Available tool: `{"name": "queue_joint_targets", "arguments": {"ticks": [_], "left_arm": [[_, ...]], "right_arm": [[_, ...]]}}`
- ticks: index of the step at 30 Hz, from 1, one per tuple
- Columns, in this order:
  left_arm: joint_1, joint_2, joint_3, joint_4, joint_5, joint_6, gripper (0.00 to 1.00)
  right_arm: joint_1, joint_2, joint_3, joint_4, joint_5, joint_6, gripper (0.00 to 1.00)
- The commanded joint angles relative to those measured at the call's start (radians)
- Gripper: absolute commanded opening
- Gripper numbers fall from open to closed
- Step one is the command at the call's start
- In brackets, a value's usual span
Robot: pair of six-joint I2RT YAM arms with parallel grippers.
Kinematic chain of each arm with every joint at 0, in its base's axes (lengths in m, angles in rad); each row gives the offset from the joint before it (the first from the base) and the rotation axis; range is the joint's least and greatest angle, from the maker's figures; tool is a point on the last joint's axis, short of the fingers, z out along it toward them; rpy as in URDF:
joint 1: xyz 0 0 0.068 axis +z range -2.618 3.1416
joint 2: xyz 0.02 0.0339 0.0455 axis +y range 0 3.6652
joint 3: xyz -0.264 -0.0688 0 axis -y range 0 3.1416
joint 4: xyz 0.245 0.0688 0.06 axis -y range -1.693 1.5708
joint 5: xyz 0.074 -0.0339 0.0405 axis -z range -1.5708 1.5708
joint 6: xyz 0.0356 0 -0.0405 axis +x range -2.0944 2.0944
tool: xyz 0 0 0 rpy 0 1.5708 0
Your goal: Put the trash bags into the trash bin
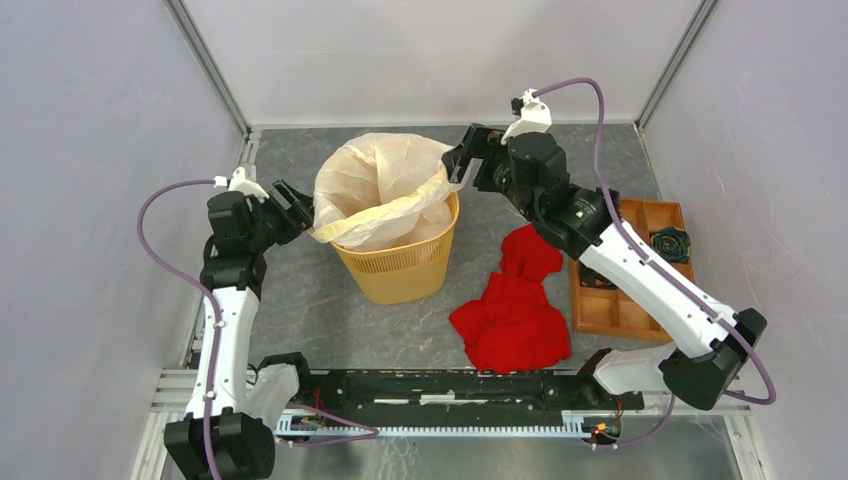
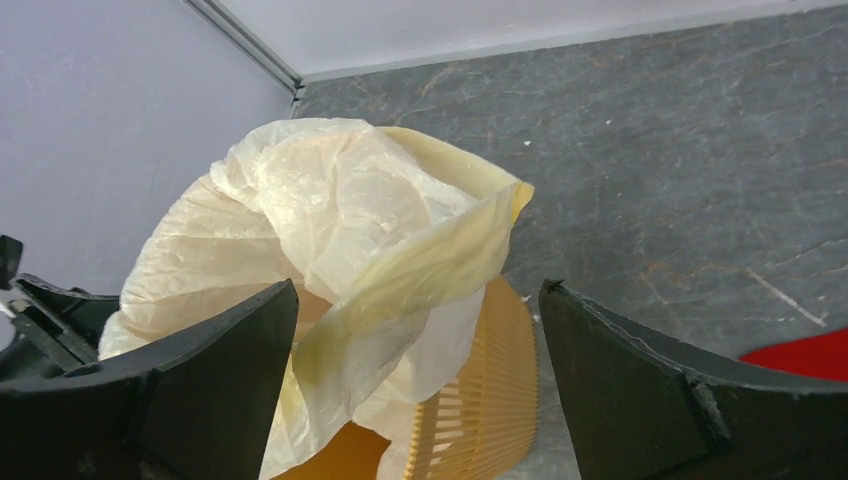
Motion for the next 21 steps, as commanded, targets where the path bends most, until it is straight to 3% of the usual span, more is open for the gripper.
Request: {"name": "queue_joint_targets", "arguments": {"ticks": [1,3,6,8,11,14,19,21], "left_arm": [[-0.004,-0.018,0.011,0.023,0.057,-0.013,0.81],[-0.005,-0.024,0.009,0.023,0.06,-0.014,0.81],[-0.005,-0.025,0.004,0.023,0.061,-0.014,0.81],[-0.005,-0.026,0.002,0.022,0.063,-0.015,0.81],[-0.005,-0.027,0.009,0.014,0.065,-0.015,0.82],[-0.005,-0.036,0.03,-0.022,0.071,-0.014,0.82],[-0.005,-0.085,0.072,-0.122,0.029,-0.022,0.85],[-0.006,-0.104,0.082,-0.156,0.013,-0.033,0.86]], "right_arm": [[0.04,-0.051,-0.028,0.029,0.054,0.112,0.98],[0.053,-0.074,-0.061,0.042,0.055,0.121,0.87],[0.063,-0.132,-0.127,0.069,0.045,0.127,0.61],[0.064,-0.162,-0.16,0.084,0.018,0.118,0.57],[0.065,-0.2,-0.204,0.085,-0.009,0.113,0.43],[0.065,-0.24,-0.263,0.102,-0.032,0.12,0.4],[0.063,-0.311,-0.392,0.226,-0.113,0.118,0.22],[0.064,-0.318,-0.415,0.246,-0.139,0.114,0.2]]}}
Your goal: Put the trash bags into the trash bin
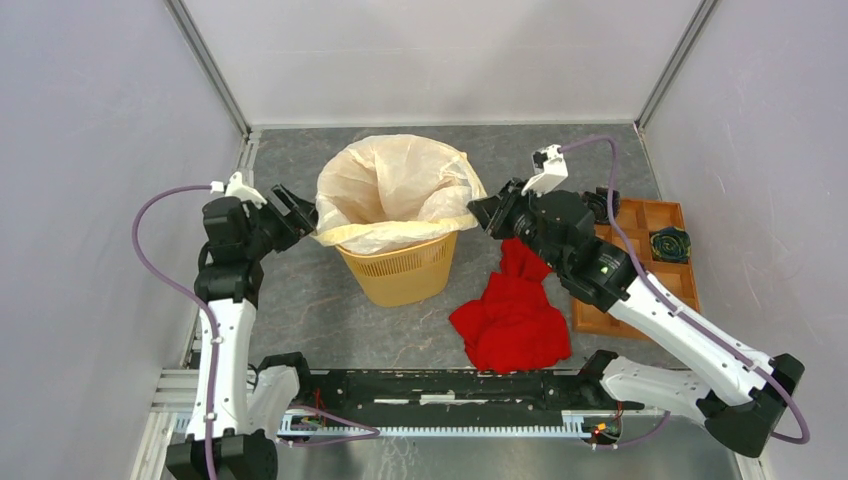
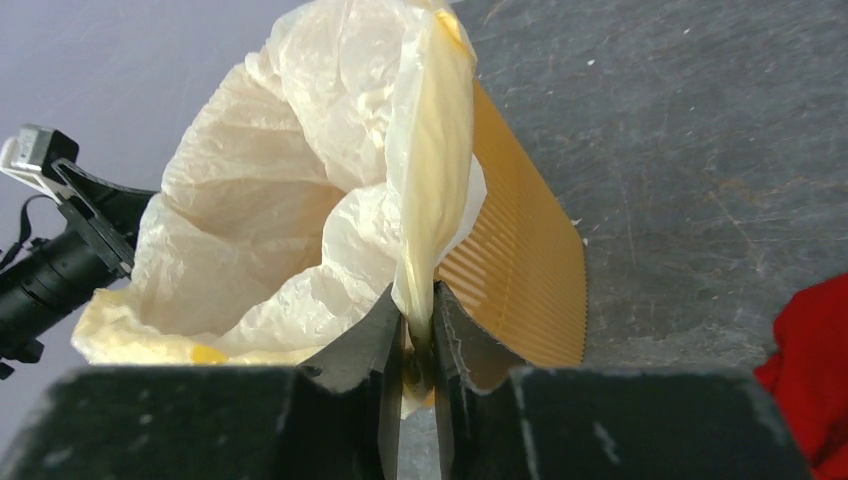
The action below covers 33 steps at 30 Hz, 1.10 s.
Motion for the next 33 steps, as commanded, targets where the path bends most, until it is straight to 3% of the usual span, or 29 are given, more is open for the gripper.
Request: {"name": "queue_joint_targets", "arguments": {"ticks": [1,7,8,12,18,22,25,29,33], "left_arm": [[-0.006,-0.062,0.064,-0.081,0.001,-0.042,0.87],[-0.005,-0.121,0.075,-0.13,-0.004,-0.08,0.91],[-0.005,-0.125,0.088,-0.149,-0.015,-0.075,0.91],[-0.005,-0.132,0.171,-0.241,-0.095,-0.034,1.0],[-0.005,-0.14,0.244,-0.305,-0.163,-0.009,0.97],[-0.014,-0.161,0.257,-0.326,-0.162,0.014,0.88],[-0.036,-0.187,0.252,-0.333,-0.181,0.057,0.86],[-0.065,-0.208,0.188,-0.305,-0.122,0.054,0.83],[-0.065,-0.229,0.132,-0.252,-0.051,0.025,0.73]], "right_arm": [[0.004,-0.03,-0.053,0.12,-0.09,-0.012,0.2],[0.001,-0.092,-0.16,0.181,-0.1,-0.065,0.22],[0.002,-0.104,-0.178,0.193,-0.104,-0.081,0.26],[0.001,-0.167,-0.249,0.296,-0.127,-0.136,0.59],[0.002,-0.16,-0.22,0.274,-0.147,-0.159,0.69],[0.002,-0.153,-0.215,0.277,-0.171,-0.159,0.7],[0.003,-0.15,-0.219,0.27,-0.195,-0.163,0.55],[0.002,-0.146,-0.232,0.26,-0.21,-0.158,0.51],[0.002,-0.13,-0.234,0.276,-0.251,-0.14,0.41]]}}
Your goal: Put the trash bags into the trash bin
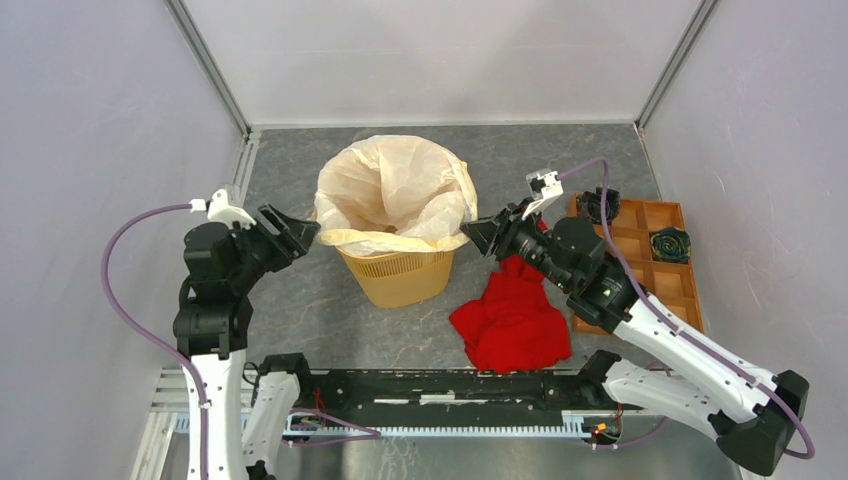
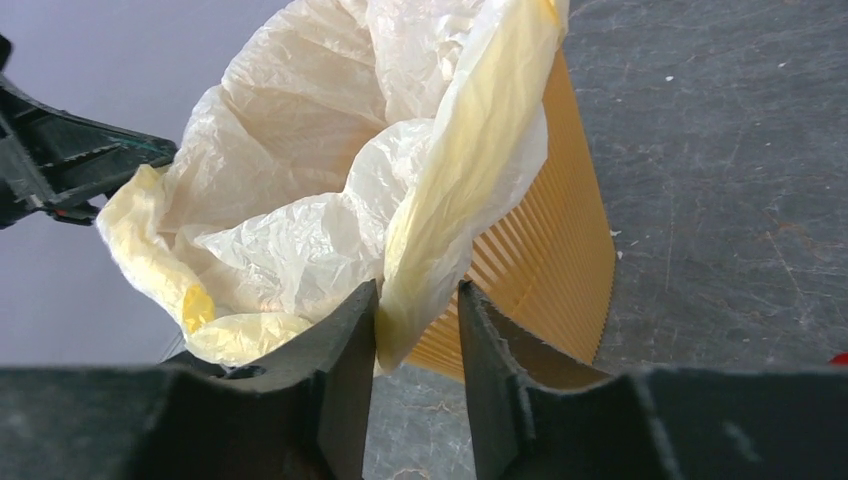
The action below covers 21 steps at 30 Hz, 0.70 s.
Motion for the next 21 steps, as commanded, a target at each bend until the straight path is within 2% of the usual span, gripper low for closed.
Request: {"name": "queue_joint_targets", "arguments": {"ticks": [1,7,10,14,21], "left_arm": [[-0.004,-0.012,-0.048,0.062,0.083,0.015,0.69],[-0.015,-0.037,-0.102,0.062,0.093,0.008,0.38],[-0.023,-0.048,-0.127,0.074,0.113,-0.015,0.3],[-0.024,-0.052,-0.158,0.104,0.143,-0.037,0.29],[-0.024,-0.055,-0.186,0.144,0.148,-0.063,0.48]], "right_arm": [[0.003,0.017,0.018,0.045,-0.071,0.008,0.36],[0.003,0.029,0.014,0.033,-0.11,0.005,0.25],[0.002,0.018,0.002,0.029,-0.11,-0.011,0.23],[0.003,0.008,-0.018,0.033,-0.112,-0.035,0.22],[0.002,0.049,-0.077,0.114,-0.2,-0.102,0.19]]}}
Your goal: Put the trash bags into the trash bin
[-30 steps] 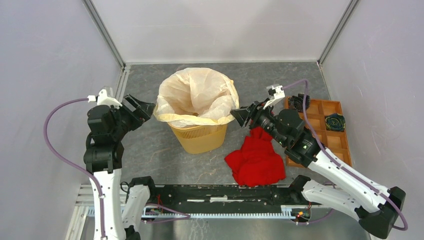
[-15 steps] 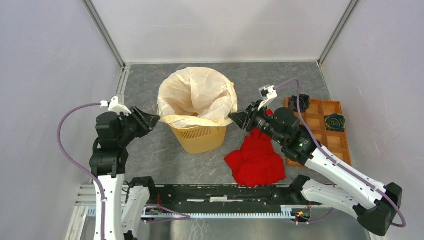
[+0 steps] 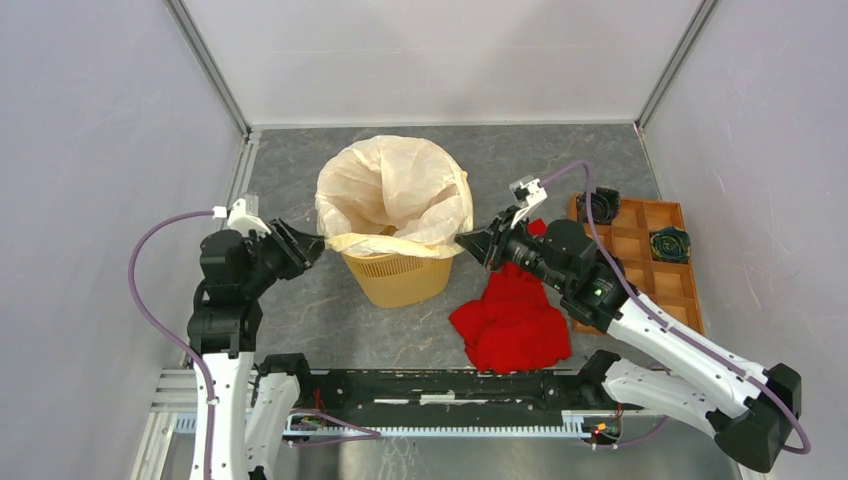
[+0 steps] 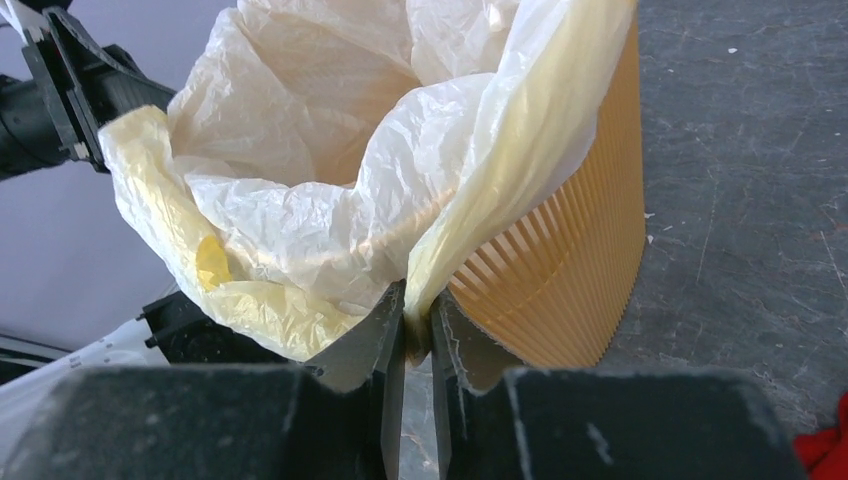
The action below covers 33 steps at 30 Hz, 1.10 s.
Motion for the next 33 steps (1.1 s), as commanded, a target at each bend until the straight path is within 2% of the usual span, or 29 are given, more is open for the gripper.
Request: {"name": "queue_joint_targets", "arguments": {"ticks": [1,3,7,8,11,16,24,28,30,33], "left_arm": [[-0.002,-0.007,-0.035,0.095,0.052,-0.062,0.51],[-0.001,-0.002,-0.057,0.13,0.07,-0.092,0.54],[-0.001,0.001,-0.099,0.205,0.095,-0.164,0.52],[-0.001,0.005,-0.11,0.221,0.104,-0.177,0.48],[-0.002,0.001,-0.14,0.282,0.119,-0.205,0.26],[-0.001,0.016,-0.187,0.287,0.074,-0.177,0.03],[-0.001,0.061,-0.261,0.302,0.034,-0.134,0.02],[0.0,0.07,-0.258,0.292,0.012,-0.116,0.02],[-0.002,0.073,-0.253,0.29,0.011,-0.108,0.02],[-0.002,0.084,-0.253,0.287,0.019,-0.095,0.02]], "right_arm": [[0.003,0.034,-0.046,0.09,-0.086,-0.077,0.19],[0.002,0.053,-0.064,0.108,-0.113,-0.098,0.18],[0.003,0.065,-0.09,0.143,-0.129,-0.111,0.18],[0.003,0.066,-0.098,0.155,-0.126,-0.113,0.18],[0.003,0.069,-0.106,0.155,-0.106,-0.141,0.18],[0.001,0.081,-0.102,0.142,-0.046,-0.186,0.18],[-0.006,0.109,-0.111,0.135,-0.012,-0.208,0.18],[-0.01,0.105,-0.107,0.102,-0.014,-0.228,0.26],[-0.011,0.088,-0.075,0.025,0.0,-0.269,0.34],[-0.011,0.031,-0.009,-0.136,0.058,-0.337,0.53]]}}
